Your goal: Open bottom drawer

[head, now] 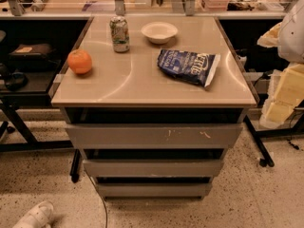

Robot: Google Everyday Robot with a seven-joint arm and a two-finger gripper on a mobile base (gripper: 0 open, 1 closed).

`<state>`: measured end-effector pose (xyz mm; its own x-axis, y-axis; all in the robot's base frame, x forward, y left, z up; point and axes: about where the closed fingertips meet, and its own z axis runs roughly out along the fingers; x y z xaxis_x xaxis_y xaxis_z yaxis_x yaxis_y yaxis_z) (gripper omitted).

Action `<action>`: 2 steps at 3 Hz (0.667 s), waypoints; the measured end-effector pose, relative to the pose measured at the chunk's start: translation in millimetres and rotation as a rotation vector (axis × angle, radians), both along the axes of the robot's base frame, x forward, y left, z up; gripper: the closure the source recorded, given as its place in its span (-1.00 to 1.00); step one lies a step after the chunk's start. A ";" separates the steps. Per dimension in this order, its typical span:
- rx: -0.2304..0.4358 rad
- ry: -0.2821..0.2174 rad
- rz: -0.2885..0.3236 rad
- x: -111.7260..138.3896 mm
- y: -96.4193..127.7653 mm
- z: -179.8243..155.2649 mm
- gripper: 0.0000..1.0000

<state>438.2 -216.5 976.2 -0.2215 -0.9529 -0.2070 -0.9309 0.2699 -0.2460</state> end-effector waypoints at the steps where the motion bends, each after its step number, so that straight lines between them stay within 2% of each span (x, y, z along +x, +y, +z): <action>1: 0.002 -0.006 -0.002 0.8 1.1 0.3 -1.00; 2: 0.009 0.017 -0.001 -4.8 5.3 -29.1 -1.00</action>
Offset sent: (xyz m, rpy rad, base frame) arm -0.0203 0.0155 -0.1151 0.0299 0.0978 0.0032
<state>433.4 -211.3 947.1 -0.2256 -0.9508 -0.2123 -0.9347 0.2727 -0.2279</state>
